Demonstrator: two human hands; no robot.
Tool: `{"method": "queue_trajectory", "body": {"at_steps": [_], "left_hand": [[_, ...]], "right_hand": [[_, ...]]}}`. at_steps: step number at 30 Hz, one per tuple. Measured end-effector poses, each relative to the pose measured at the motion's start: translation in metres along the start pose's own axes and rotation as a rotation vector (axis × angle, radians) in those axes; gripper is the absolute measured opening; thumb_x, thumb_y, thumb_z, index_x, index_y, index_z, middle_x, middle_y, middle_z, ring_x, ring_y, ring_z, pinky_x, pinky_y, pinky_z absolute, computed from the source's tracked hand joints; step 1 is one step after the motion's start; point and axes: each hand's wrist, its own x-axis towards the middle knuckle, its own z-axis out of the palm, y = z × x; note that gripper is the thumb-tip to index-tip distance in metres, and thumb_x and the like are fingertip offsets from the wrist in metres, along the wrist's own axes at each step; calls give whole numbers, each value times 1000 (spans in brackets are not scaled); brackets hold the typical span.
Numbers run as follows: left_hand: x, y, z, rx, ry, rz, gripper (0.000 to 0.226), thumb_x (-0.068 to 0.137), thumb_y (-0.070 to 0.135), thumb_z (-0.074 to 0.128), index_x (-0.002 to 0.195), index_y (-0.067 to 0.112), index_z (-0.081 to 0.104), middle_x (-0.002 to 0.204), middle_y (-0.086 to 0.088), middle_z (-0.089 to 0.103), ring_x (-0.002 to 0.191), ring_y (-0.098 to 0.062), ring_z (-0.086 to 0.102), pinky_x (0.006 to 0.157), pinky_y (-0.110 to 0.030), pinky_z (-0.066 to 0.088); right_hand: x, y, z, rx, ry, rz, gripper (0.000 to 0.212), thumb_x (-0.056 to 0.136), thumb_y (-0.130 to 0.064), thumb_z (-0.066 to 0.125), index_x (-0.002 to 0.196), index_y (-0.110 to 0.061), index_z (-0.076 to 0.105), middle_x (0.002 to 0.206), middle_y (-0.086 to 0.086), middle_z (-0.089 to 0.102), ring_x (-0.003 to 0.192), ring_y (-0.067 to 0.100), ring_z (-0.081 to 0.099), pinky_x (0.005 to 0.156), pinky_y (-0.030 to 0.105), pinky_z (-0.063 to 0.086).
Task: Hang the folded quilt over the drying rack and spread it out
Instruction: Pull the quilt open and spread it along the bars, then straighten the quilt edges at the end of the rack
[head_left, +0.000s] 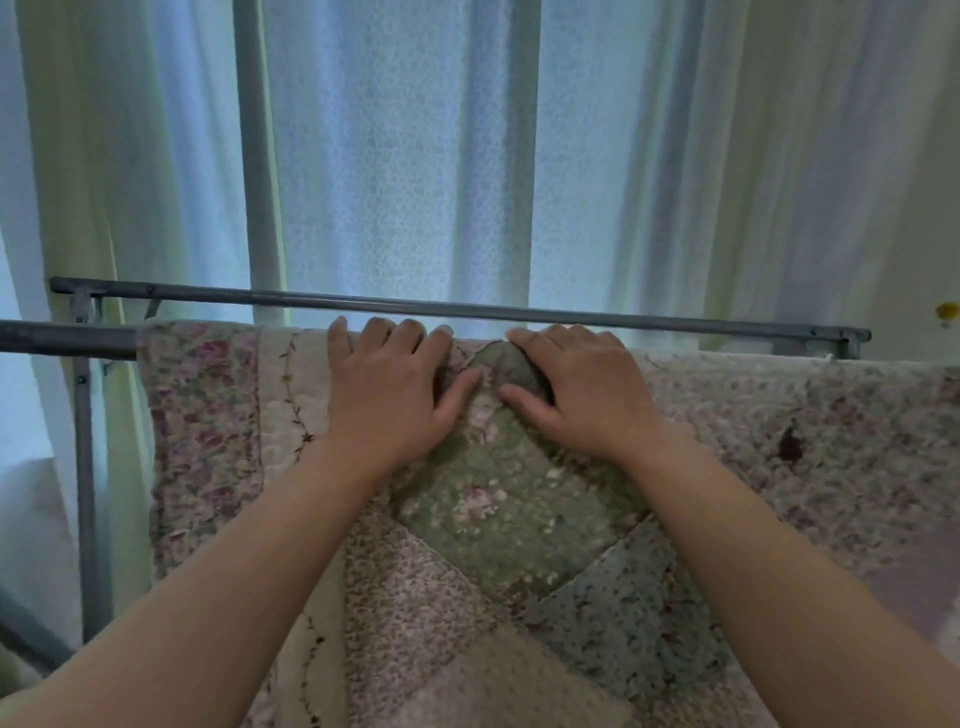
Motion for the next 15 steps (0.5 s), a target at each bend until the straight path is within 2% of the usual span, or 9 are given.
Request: {"method": "queue_trajectory", "body": {"at_steps": [7,15], "left_hand": [[2,3,8,-29,77,28,54,82,58,40,103,15,67,92,-7,70,89,-32,61,92,-51,35],[3,3,11,-48,118,23,56,81,59,40,100,15,68,91,-8,70,89,-32,61,91,-50,33]], "right_hand": [[-10,17,-1,-25,6,112,62,79,-60,41,121,-17,54,104,8,65,95,28,57,80,38,37],[-12,32,-8,-4,-21,124,61,77,-62,42,118,-19,56,100,7,66,95,27,58,81,38,38]]}}
